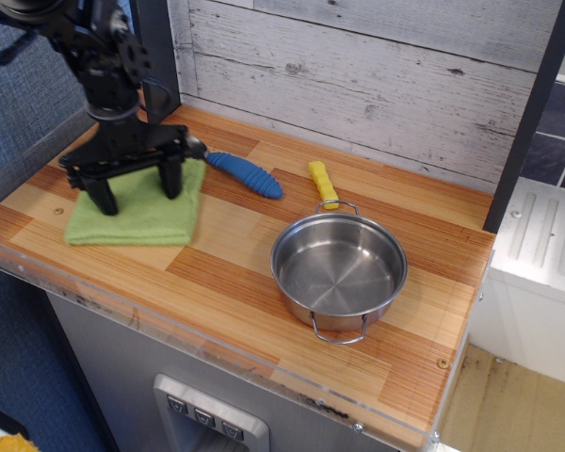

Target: Move the green piece of cloth

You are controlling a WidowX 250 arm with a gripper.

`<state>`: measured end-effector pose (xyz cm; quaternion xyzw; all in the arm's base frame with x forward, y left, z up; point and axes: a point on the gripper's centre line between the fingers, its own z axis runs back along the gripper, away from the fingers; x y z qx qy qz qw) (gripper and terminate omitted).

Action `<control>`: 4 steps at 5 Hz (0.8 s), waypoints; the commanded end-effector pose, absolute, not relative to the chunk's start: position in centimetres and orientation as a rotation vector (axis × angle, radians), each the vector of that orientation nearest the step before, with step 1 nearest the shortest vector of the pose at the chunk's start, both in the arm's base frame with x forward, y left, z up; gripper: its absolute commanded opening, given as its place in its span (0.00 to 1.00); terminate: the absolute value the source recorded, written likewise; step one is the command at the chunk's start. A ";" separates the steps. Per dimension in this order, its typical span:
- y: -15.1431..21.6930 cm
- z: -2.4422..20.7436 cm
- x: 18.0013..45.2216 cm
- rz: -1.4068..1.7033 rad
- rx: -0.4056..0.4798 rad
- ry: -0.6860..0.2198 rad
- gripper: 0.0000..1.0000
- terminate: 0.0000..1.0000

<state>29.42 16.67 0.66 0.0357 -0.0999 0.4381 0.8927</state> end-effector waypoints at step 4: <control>20.1 4.3 27.4 0.982 0.074 -0.256 1.00 0.00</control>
